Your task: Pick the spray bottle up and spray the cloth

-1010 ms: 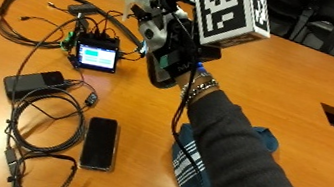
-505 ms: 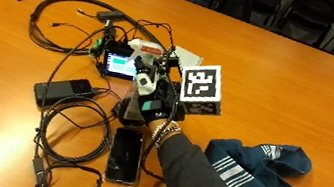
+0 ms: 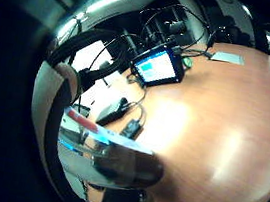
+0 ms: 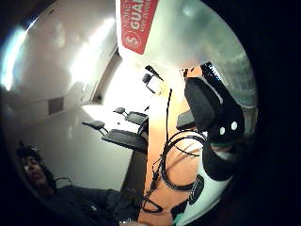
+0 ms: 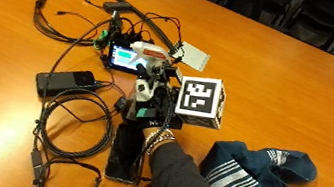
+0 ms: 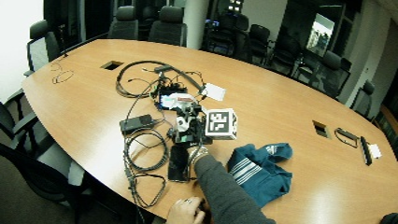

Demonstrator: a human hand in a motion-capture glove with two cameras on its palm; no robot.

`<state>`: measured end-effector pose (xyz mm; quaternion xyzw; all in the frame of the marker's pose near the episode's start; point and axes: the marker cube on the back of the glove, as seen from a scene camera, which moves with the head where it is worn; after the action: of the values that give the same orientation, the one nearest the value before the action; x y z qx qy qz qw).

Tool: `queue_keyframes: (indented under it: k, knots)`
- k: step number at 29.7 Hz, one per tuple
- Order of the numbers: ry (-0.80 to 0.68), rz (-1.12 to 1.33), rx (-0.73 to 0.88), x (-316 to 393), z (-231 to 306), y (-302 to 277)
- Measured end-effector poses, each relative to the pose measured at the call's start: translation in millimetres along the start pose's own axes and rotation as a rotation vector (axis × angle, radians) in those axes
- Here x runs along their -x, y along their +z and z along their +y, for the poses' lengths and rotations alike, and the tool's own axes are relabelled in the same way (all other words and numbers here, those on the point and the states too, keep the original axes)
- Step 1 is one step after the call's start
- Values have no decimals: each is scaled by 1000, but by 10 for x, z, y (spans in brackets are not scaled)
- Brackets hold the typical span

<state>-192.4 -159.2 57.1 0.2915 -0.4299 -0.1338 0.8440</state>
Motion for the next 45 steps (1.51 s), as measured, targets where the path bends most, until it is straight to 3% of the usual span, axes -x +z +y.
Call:
queue_keyframes:
  k: [11, 18, 25, 32, 38, 45]
  knots:
    - [184, 55, 147, -277, 426, -28]
    - [137, 137, 273, 305, 291, -112]
    - [15, 461, 402, 594, 353, -674]
    - [12, 633, 661, 745, 753, -1051]
    - [28, 775, 733, 616, 1220, -1390]
    - [95, 758, 752, 449, 1494, -1574]
